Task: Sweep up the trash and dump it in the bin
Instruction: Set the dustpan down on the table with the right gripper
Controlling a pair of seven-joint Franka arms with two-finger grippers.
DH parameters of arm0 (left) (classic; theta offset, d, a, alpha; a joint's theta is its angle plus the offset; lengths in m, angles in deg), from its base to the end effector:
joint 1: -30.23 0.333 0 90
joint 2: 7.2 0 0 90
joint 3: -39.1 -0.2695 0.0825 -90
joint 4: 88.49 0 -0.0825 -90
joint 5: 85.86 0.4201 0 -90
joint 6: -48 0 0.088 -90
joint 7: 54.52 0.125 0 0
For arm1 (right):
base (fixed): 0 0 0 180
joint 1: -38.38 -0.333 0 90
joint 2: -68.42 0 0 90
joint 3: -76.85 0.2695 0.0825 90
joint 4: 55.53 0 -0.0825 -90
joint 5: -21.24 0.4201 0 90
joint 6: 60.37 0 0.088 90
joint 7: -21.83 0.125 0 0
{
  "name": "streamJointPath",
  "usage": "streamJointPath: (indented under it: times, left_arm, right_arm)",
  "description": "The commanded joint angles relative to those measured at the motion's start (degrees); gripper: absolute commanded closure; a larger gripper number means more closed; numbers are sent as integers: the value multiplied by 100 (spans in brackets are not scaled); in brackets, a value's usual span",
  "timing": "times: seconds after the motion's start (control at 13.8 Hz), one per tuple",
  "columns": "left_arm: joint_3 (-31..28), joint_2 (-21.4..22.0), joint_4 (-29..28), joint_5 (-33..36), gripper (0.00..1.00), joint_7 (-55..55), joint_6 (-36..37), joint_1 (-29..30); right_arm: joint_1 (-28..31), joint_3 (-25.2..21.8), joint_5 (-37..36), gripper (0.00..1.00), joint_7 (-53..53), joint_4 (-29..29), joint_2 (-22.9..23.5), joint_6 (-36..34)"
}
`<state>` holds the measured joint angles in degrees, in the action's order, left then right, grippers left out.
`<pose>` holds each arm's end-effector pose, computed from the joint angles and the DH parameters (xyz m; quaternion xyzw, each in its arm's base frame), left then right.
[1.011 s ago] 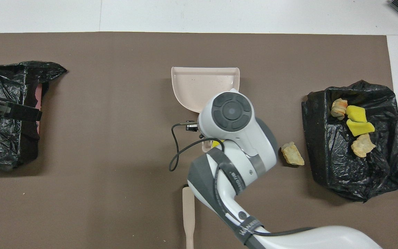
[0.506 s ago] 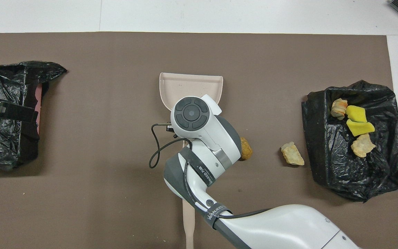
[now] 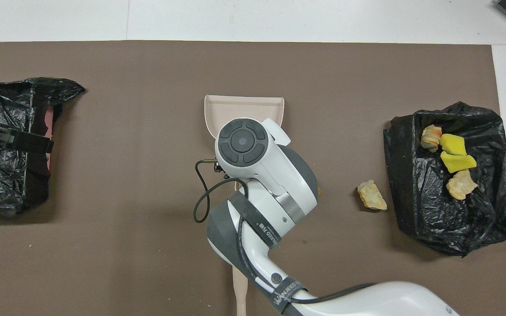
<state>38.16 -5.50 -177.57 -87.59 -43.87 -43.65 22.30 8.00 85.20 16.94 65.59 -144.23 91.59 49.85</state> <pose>0.5826 -0.0750 0.5884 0.9874 -0.1533 0.0377 0.0141 0.5452 0.4179 0.3434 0.9993 -0.0359 -0.0049 0.0128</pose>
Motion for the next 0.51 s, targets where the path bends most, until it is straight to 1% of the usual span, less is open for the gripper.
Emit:
streamJointPath:
  times: [0.0, 0.07, 0.14, 0.29, 0.43]
  left_arm:
    - [225, -125, -258, 85, 0, -1, -501, -6]
    - [287, -143, -372, 76, 0, -1, -677, -6]
    - [357, -222, -478, 76, 0, -1, -870, -6]
    - [560, -354, -636, 76, 0, -71, -1239, 3]
    - [796, -538, -655, 85, 0, -368, -1512, 3]
  right_arm:
    - [-3, 219, 323, 0, 115, -479, -487, -186]
    - [-47, 368, 377, 0, 176, -751, -672, -177]
    - [-117, 421, 386, 0, 298, -1050, -865, -177]
    - [-371, 422, 447, 0, 562, -1595, -1200, -63]
    - [-573, 422, 623, 0, 747, -2017, -1507, -28]
